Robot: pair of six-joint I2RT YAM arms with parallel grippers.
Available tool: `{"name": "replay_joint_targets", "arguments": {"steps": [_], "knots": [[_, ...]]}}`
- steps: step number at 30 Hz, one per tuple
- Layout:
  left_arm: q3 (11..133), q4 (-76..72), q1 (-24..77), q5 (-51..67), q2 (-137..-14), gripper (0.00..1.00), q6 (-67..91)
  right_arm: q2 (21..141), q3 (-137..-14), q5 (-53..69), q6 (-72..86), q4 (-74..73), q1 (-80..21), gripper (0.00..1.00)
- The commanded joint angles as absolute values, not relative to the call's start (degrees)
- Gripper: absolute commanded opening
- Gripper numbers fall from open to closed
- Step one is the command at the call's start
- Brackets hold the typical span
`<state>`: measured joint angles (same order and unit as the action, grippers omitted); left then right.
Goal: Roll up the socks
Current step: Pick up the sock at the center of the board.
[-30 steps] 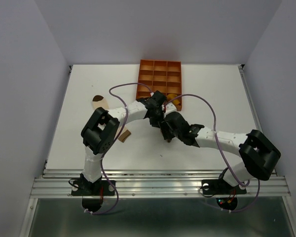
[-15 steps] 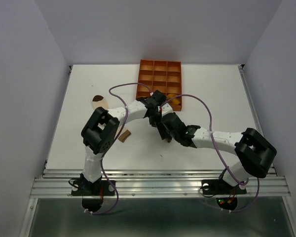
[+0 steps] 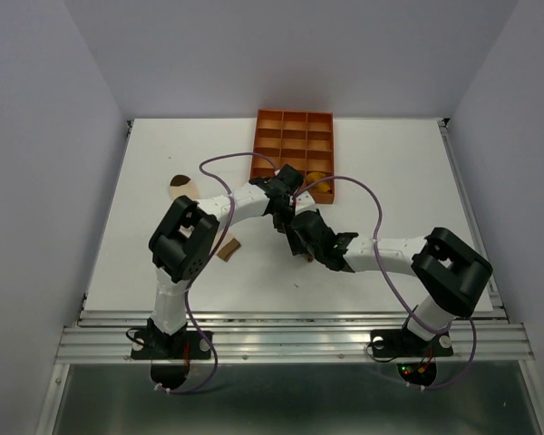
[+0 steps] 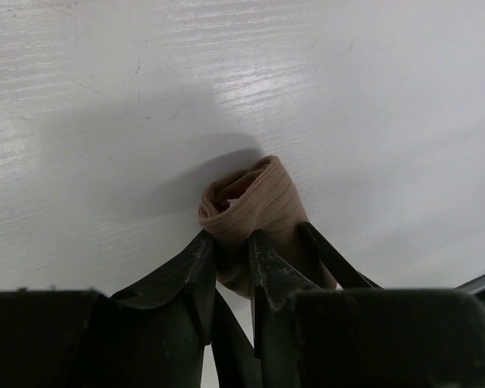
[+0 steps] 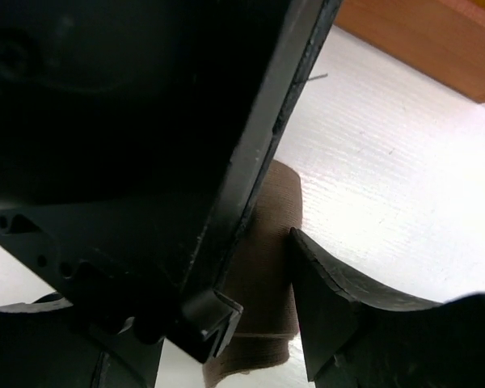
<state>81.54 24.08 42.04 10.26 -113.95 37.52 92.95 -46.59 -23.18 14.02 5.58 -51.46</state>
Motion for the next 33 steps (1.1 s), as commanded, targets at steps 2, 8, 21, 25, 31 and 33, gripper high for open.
{"name": "replay_joint_targets", "arguments": {"steps": [2, 8, 21, 25, 31, 33], "knots": [[80.9, 28.6, 43.4, 8.3, -115.4, 0.22, 36.0, 93.3, -43.9, -22.5, 15.9, 6.8, -52.5, 0.61], [80.9, 28.3, 43.3, 9.1, -115.3, 0.21, 36.1, 93.8, -43.0, -22.8, 15.4, 5.4, -52.5, 0.56], [81.3, 28.4, 43.1, 10.5, -115.0, 0.21, 35.6, 98.3, -44.3, -21.3, 12.4, 2.7, -52.5, 0.55], [81.4, 28.4, 43.0, 10.9, -114.9, 0.21, 35.5, 99.0, -44.6, -21.2, 12.5, 2.1, -52.5, 0.52], [81.3, 28.4, 42.7, 11.2, -114.3, 0.21, 35.4, 100.1, -45.5, -20.9, 12.5, 1.0, -53.0, 0.42], [81.2, 28.2, 42.5, 11.2, -114.1, 0.21, 35.4, 100.5, -46.0, -20.8, 12.8, 0.3, -53.0, 0.33]]}}
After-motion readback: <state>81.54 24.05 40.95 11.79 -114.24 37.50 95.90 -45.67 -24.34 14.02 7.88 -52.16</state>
